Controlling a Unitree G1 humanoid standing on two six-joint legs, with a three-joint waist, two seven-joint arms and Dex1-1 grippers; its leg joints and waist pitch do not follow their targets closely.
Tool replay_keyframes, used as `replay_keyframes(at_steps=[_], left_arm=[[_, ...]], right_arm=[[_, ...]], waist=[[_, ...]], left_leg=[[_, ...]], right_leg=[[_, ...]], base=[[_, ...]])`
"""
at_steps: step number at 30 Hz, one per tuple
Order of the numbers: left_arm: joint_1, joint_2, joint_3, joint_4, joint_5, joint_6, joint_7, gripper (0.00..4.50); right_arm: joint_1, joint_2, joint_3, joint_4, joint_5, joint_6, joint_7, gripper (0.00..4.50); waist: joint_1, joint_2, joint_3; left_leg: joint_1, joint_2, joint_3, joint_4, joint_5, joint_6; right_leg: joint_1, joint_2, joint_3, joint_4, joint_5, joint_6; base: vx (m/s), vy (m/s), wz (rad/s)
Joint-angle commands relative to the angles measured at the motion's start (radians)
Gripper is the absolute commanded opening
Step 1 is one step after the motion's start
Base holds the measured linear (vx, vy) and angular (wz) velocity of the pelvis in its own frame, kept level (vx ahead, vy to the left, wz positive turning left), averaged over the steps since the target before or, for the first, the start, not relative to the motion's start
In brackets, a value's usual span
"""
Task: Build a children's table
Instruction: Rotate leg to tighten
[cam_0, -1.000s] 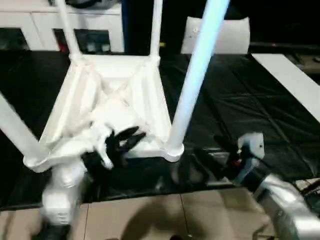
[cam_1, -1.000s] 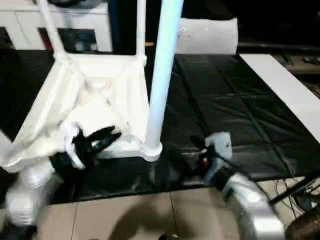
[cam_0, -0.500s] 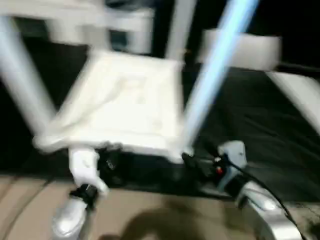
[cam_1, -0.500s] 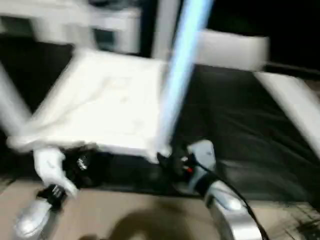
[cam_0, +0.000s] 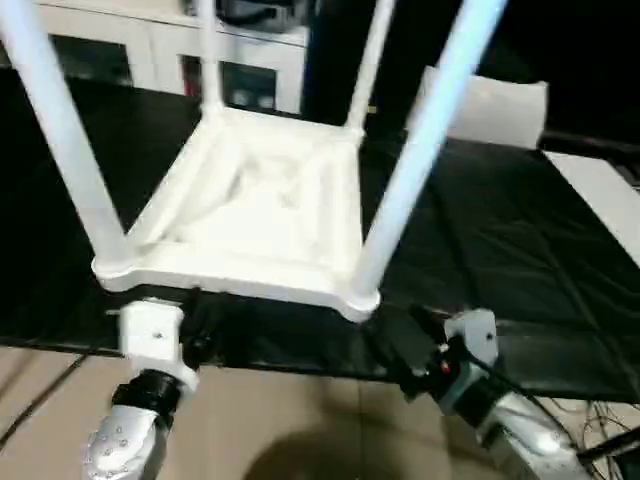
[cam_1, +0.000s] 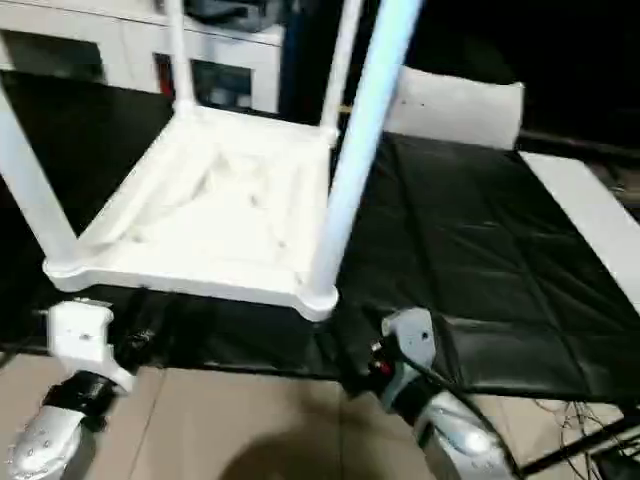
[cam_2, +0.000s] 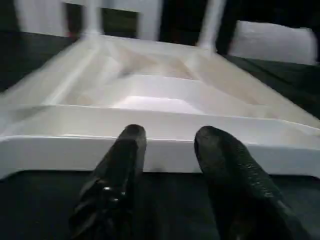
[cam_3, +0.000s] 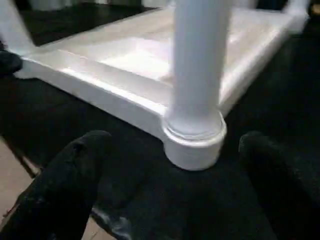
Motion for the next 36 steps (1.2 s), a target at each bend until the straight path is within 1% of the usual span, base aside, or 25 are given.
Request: replay_keyframes(at_steps=[1, 2, 4, 5, 6, 7, 8, 9, 10, 12, 13, 14, 15, 18, 20, 22, 23, 24, 25, 28, 30, 32, 33, 34, 36], left_arm=[[-0.031, -0.004, 0.03, 0.001, 0.0, 0.005, 0.046, 2.24], [-0.048, 0.001, 0.05, 0.005, 0.017, 0.007, 0.077, 2.35], [-0.064, -0.002, 0.077, 0.003, 0.01, 0.004, 0.103, 2.56], [-0.067, -0.001, 0.089, -0.003, 0.012, 0.008, 0.116, 2.59], [-0.067, -0.001, 0.089, -0.003, 0.012, 0.008, 0.116, 2.61], [-0.068, 0.0, 0.096, -0.011, 0.014, 0.009, 0.126, 2.61], [-0.068, 0.0, 0.098, -0.013, 0.014, 0.008, 0.128, 2.76], [-0.062, -0.004, 0.106, -0.021, 0.024, 0.013, 0.148, 2.98], [-0.061, -0.006, 0.111, -0.021, 0.023, 0.015, 0.156, 2.98], [-0.068, -0.007, 0.129, -0.009, 0.034, 0.018, 0.185, 3.0], [-0.077, -0.006, 0.137, 0.0, 0.032, 0.02, 0.194, 3.16], [-0.082, -0.007, 0.141, 0.004, 0.025, 0.02, 0.194, 3.16], [-0.093, -0.005, 0.146, 0.013, 0.012, 0.019, 0.19, 3.32], [-0.13, 0.02, 0.128, 0.036, -0.041, 0.01, 0.12, 3.32], [-0.162, 0.038, 0.126, 0.066, -0.032, 0.032, 0.123, 3.32], [-0.189, 0.038, 0.134, 0.09, -0.046, 0.026, 0.124, 3.32], [-0.197, 0.039, 0.133, 0.096, -0.053, 0.024, 0.118, 3.32], [-0.217, 0.043, 0.118, 0.107, -0.062, 0.03, 0.096, 3.32], [-0.235, 0.043, 0.101, 0.116, -0.073, 0.036, 0.073, 3.32], [-0.257, 0.045, 0.084, 0.135, -0.085, 0.036, 0.051, 3.32], [-0.285, 0.058, 0.062, 0.175, -0.097, 0.029, 0.013, 3.32], [-0.294, 0.061, 0.059, 0.19, -0.091, 0.03, 0.013, 3.17], [-0.31, 0.062, 0.067, 0.216, -0.084, 0.027, 0.027, 3.04], [-0.322, 0.063, 0.075, 0.233, -0.079, 0.024, 0.038, 2.94], [-0.359, 0.066, 0.097, 0.277, -0.064, 0.009, 0.075, 2.94]], right_arm=[[-0.029, -0.01, 0.01, -0.03, 0.054, 0.007, 0.058, 4.5], [-0.053, -0.011, 0.021, -0.03, 0.083, 0.024, 0.088, 4.5], [-0.085, -0.013, 0.038, -0.02, 0.097, 0.037, 0.114, 4.5], [-0.108, -0.009, 0.046, -0.01, 0.099, 0.043, 0.122, 4.5], [-0.108, -0.009, 0.046, -0.01, 0.099, 0.043, 0.122, 4.5], [-0.132, -0.006, 0.054, 0.001, 0.104, 0.051, 0.134, 4.5], [-0.139, -0.005, 0.057, 0.004, 0.107, 0.054, 0.139, 4.5], [-0.168, -0.001, 0.068, 0.025, 0.101, 0.051, 0.147, 4.5], [-0.183, 0.004, 0.07, 0.041, 0.088, 0.04, 0.137, 4.5], [-0.224, 0.029, 0.053, 0.094, 0.047, 0.021, 0.069, 4.5], [-0.245, 0.04, 0.04, 0.122, 0.027, 0.01, 0.029, 4.5], [-0.254, 0.045, 0.034, 0.134, 0.02, 0.005, 0.012, 4.5], [-0.271, 0.054, 0.019, 0.16, 0.003, -0.008, -0.026, 4.5], [-0.304, 0.069, -0.034, 0.212, -0.027, -0.039, -0.12, 4.5], [-0.308, 0.063, -0.056, 0.218, -0.026, -0.05, -0.136, 4.5], [-0.301, 0.056, -0.059, 0.211, -0.02, -0.05, -0.121, 4.5], [-0.299, 0.055, -0.058, 0.209, -0.02, -0.051, -0.116, 4.5], [-0.291, 0.051, -0.048, 0.199, -0.017, -0.05, -0.099, 4.5], [-0.281, 0.048, -0.032, 0.186, -0.015, -0.046, -0.083, 4.5], [-0.269, 0.044, -0.002, 0.174, -0.012, -0.039, -0.064, 4.5], [-0.25, 0.03, 0.049, 0.159, -0.022, -0.031, -0.037, 4.5], [-0.246, 0.026, 0.06, 0.158, -0.029, -0.029, -0.033, 4.5], [-0.244, 0.022, 0.071, 0.159, -0.037, -0.023, -0.027, 4.5], [-0.243, 0.019, 0.078, 0.161, -0.042, -0.02, -0.024, 4.5], [-0.238, 0.017, 0.097, 0.159, -0.045, -0.008, -0.007, 4.5]], waist=[[0.001, 0.016, -0.013], [0.001, 0.019, -0.015], [-0.001, 0.021, -0.016], [-0.001, 0.025, -0.016], [-0.001, 0.022, -0.018], [0.002, 0.023, -0.02], [0.004, 0.024, -0.022], [0.004, 0.02, -0.024], [0.005, 0.023, -0.028], [0.004, 0.019, -0.034], [0.004, 0.019, -0.038], [0.005, 0.014, -0.042], [0.006, 0.014, -0.045], [0.012, 0.011, -0.05], [0.014, 0.013, -0.048], [0.021, 0.01, -0.043], [0.022, 0.007, -0.04], [0.025, 0.008, -0.038], [0.026, 0.009, -0.037], [0.027, 0.009, -0.038], [0.027, 0.006, -0.037], [0.031, 0.008, -0.036], [0.033, 0.0, -0.036], [0.036, 0.005, -0.035], [0.039, 0.003, -0.036]], left_leg=[[-0.018, 0.09, -0.044, -0.105, -0.296, 0.021], [-0.018, 0.092, -0.047, -0.107, -0.289, 0.02], [-0.021, 0.099, -0.051, -0.112, -0.279, 0.02], [-0.02, 0.102, -0.052, -0.113, -0.275, 0.018], [-0.024, 0.106, -0.049, -0.117, -0.257, 0.014], [-0.023, 0.106, -0.048, -0.117, -0.247, 0.013], [-0.019, 0.107, -0.045, -0.116, -0.238, 0.014], [-0.021, 0.107, -0.044, -0.117, -0.225, 0.016], [-0.024, 0.108, -0.044, -0.116, -0.196, 0.016], [-0.024, 0.11, -0.04, -0.114, -0.125, 0.01], [-0.025, 0.108, -0.04, -0.113, -0.093, 0.011], [-0.023, 0.106, -0.035, -0.108, -0.035, 0.018], [-0.024, 0.106, -0.033, -0.106, 0.023, 0.027], [-0.023, 0.102, -0.028, -0.103, 0.094, 0.036], [-0.021, 0.101, -0.023, -0.104, 0.079, 0.038], [-0.021, 0.102, -0.018, -0.109, 0.005, 0.036], [-0.024, 0.101, -0.018, -0.111, -0.045, 0.03], [-0.019, 0.1, -0.016, -0.112, -0.083, 0.026], [-0.017, 0.101, -0.017, -0.113, -0.097, 0.022], [-0.021, 0.102, -0.019, -0.115, -0.111, 0.017], [-0.017, 0.101, -0.018, -0.114, -0.113, 0.024], [-0.014, 0.101, -0.017, -0.114, -0.119, 0.026], [-0.017, 0.101, -0.018, -0.115, -0.12, 0.026], [-0.016, 0.101, -0.019, -0.116, -0.124, 0.024], [-0.016, 0.101, -0.019, -0.116, -0.123, 0.021]], right_leg=[[0.021, -0.125, 0.086, -0.13, -0.587, 0.037], [0.023, -0.123, 0.084, -0.128, -0.563, 0.031], [0.027, -0.121, 0.085, -0.122, -0.505, 0.012], [0.028, -0.121, 0.086, -0.119, -0.481, 0.001], [0.032, -0.12, 0.092, -0.11, -0.415, -0.023], [0.032, -0.121, 0.095, -0.107, -0.398, -0.031], [0.028, -0.119, 0.098, -0.1, -0.36, -0.053], [0.03, -0.118, 0.1, -0.097, -0.341, -0.06], [0.032, -0.119, 0.102, -0.089, -0.299, -0.08], [0.03, -0.117, 0.106, -0.073, -0.206, -0.111], [0.032, -0.116, 0.106, -0.07, -0.168, -0.118], [0.034, -0.117, 0.107, -0.062, -0.103, -0.133], [0.035, -0.117, 0.107, -0.055, -0.048, -0.142], [0.036, -0.114, 0.11, -0.044, 0.013, -0.153], [0.033, -0.111, 0.11, -0.046, 0.005, -0.152], [0.034, -0.113, 0.114, -0.054, -0.07, -0.135], [0.035, -0.116, 0.116, -0.061, -0.137, -0.121], [0.03, -0.117, 0.117, -0.072, -0.212, -0.103], [0.029, -0.117, 0.117, -0.073, -0.239, -0.097], [0.028, -0.115, 0.117, -0.078, -0.274, -0.085], [0.024, -0.113, 0.116, -0.081, -0.285, -0.075], [0.021, -0.113, 0.116, -0.083, -0.297, -0.069], [0.022, -0.113, 0.115, -0.085, -0.315, -0.064], [0.021, -0.114, 0.115, -0.086, -0.324, -0.061], [0.021, -0.112, 0.114, -0.086, -0.326, -0.052]], base=[[0.0, 0.0, 0.0], [0.0, 0.0, 0.0], [0.0, 0.0, 0.0], [0.0, 0.0, 0.0], [0.0, 0.0, 0.0], [0.0, 0.0, 0.0], [0.0, 0.0, 0.0], [0.0, 0.0, 0.0], [0.052, 0.006, 0.03], [0.056, -0.001, 0.02], [0.061, -0.009, 0.03], [0.054, -0.01, 0.01], [0.054, -0.01, 0.01], [0.0, 0.0, 0.0], [0.0, 0.0, 0.0], [0.0, 0.0, 0.0], [0.0, 0.0, 0.0], [0.0, 0.0, 0.0], [0.0, 0.0, 0.0], [0.0, 0.0, 0.0], [0.0, 0.0, 0.0], [0.0, 0.0, 0.0], [0.0, 0.0, 0.0], [0.0, 0.0, 0.0], [0.0, 0.0, 0.0]])
